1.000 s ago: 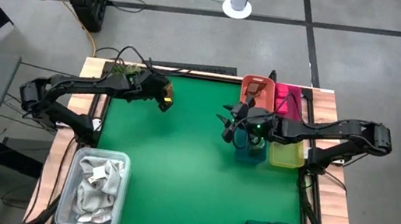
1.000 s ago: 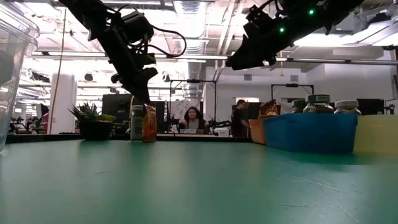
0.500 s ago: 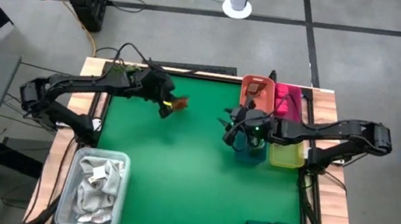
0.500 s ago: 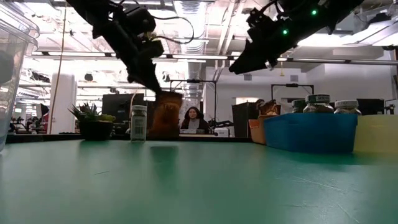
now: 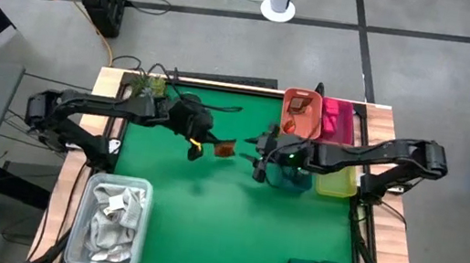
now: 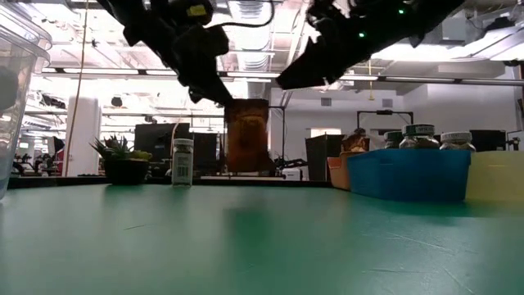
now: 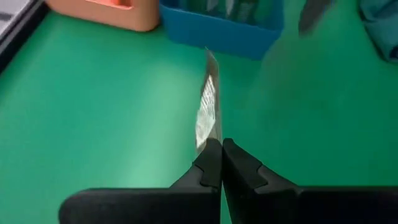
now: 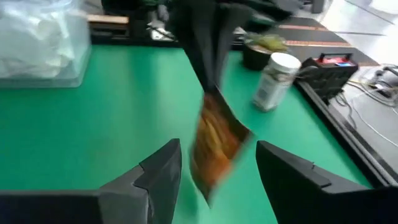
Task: Sort spices by type
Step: Put the brown seasoning packet into the orange bin
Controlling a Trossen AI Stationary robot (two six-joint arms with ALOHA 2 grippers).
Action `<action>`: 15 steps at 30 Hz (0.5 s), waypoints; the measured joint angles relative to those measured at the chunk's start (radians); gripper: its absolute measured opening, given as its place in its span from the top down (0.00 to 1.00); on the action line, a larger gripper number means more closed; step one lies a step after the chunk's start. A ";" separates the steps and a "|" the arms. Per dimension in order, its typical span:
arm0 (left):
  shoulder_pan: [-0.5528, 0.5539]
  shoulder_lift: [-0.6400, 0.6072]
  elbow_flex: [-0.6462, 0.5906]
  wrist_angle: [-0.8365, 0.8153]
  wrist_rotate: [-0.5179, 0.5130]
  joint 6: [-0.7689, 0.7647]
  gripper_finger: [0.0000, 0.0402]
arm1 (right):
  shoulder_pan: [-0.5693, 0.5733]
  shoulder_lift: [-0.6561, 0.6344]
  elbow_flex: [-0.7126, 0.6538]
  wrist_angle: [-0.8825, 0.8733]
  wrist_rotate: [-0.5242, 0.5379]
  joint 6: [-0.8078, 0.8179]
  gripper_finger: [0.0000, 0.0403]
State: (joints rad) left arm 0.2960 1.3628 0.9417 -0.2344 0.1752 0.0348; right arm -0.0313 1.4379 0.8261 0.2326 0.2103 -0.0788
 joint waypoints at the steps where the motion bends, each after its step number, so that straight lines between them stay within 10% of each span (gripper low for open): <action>1: -0.015 0.012 0.000 0.020 -0.001 -0.011 1.00 | 0.006 0.021 0.016 0.000 0.000 -0.004 0.40; 15: -0.122 0.190 0.000 0.117 -0.030 0.009 1.00 | 0.024 0.153 0.144 -0.138 -0.121 0.000 0.35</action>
State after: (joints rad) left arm 0.1741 1.5531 0.9416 -0.1169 0.1455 0.0433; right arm -0.0077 1.5910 0.9699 0.0942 0.0892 -0.0788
